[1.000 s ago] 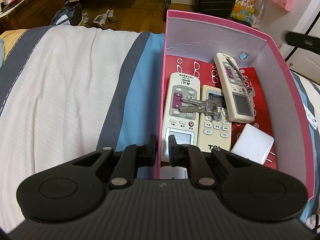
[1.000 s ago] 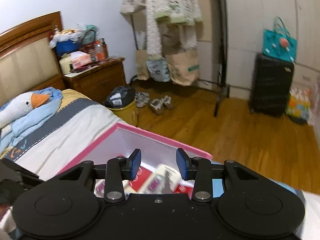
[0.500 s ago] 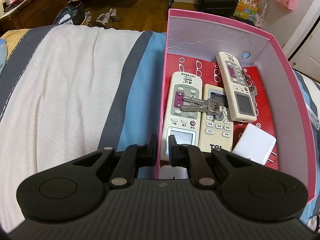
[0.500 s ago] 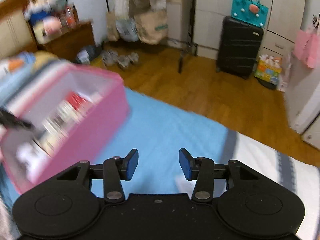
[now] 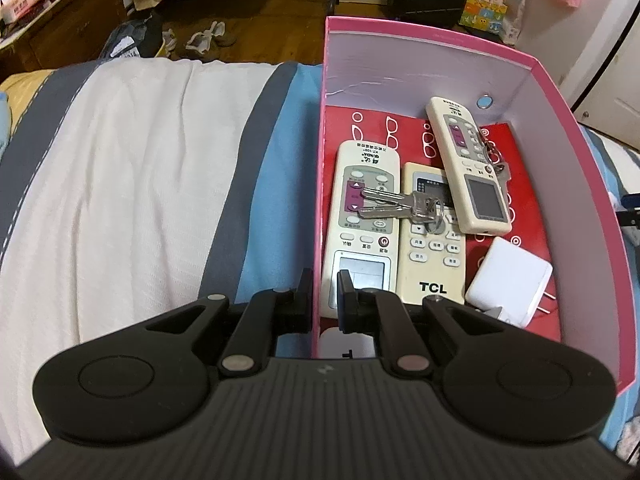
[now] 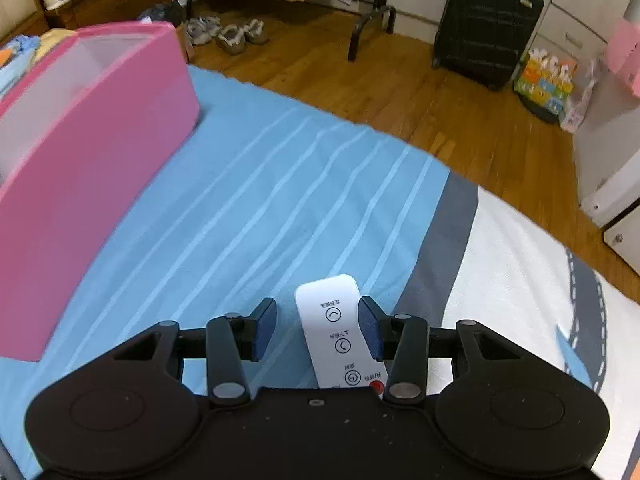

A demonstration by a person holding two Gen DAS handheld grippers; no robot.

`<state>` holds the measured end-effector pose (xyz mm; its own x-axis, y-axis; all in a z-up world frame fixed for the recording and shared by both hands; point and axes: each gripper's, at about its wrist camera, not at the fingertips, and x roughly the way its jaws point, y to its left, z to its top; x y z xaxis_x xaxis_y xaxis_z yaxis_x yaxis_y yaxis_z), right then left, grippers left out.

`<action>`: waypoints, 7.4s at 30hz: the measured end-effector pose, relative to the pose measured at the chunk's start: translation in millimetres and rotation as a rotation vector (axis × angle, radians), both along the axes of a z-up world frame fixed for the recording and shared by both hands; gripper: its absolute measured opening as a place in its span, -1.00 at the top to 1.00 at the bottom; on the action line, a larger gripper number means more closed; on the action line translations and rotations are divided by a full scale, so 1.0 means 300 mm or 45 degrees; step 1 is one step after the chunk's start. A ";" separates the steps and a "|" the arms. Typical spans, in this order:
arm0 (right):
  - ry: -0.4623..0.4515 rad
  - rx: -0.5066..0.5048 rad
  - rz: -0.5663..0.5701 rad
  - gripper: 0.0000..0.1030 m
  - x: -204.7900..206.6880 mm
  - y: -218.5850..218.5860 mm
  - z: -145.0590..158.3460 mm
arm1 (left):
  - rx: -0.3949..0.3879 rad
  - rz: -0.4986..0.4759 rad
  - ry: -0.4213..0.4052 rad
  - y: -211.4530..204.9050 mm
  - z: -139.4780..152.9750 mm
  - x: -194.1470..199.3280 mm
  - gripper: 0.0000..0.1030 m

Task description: Organize rigid objects

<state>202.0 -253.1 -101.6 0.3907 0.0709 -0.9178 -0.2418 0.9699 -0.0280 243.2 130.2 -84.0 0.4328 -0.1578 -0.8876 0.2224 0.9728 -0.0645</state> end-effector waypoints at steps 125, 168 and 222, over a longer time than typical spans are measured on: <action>-0.556 0.345 -0.191 -0.28 -0.715 0.285 0.496 | 0.110 -0.121 -0.144 -0.281 0.386 -0.574 0.04; -0.650 0.123 -0.477 -0.93 -0.844 0.299 0.436 | 0.094 -0.026 -0.313 -0.373 0.294 -0.799 -0.97; -0.614 0.068 -0.460 -0.93 -0.839 0.358 0.374 | 0.111 0.026 -0.247 -0.319 0.257 -0.791 -0.97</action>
<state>-49.9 -145.7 10.6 0.7698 -0.1027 -0.6300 0.1312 0.9914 -0.0013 5.8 34.4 -6.8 0.5992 -0.0732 -0.7972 0.2026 0.9773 0.0625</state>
